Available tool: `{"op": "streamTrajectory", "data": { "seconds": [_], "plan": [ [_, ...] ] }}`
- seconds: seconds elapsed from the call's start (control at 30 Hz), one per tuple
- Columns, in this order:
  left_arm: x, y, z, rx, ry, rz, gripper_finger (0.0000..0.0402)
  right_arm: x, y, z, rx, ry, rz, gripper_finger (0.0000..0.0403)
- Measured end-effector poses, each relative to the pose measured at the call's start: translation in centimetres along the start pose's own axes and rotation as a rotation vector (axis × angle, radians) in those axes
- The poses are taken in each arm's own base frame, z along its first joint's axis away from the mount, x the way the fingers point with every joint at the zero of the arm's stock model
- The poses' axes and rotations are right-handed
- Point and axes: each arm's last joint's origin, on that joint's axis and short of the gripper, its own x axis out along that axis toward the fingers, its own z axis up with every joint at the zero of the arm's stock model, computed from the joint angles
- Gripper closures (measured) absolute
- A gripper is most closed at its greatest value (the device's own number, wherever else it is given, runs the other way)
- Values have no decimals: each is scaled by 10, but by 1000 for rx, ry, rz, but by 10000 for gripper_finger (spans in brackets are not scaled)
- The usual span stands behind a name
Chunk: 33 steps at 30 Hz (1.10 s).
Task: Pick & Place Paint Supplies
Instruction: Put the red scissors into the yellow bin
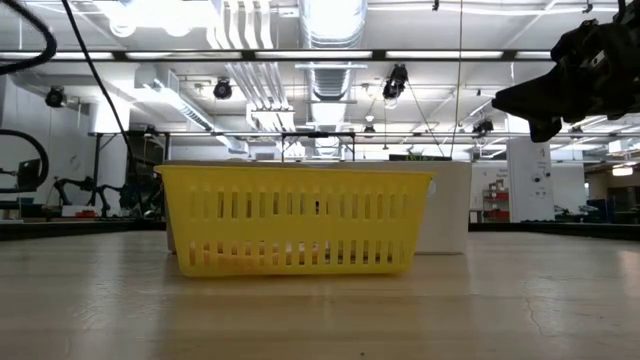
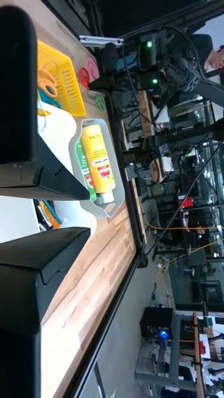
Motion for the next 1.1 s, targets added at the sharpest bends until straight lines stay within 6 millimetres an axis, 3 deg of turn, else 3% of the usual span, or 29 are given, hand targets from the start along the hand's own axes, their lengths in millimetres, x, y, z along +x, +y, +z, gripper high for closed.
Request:
{"op": "streamTrajectory", "data": {
  "seconds": [0.33,0.6,0.83,1.1],
  "plan": [
    [-38,4,4,-12,-61,-135,391,0,0,0,0,0,0,325],
    [-74,2,17,-65,-220,-314,391,0,0,0,0,0,0,325],
    [-96,-11,46,-31,-303,-366,391,0,0,0,0,0,0,325],
    [-105,-22,86,-17,-377,-397,391,0,0,0,0,0,0,325]
  ]
}}
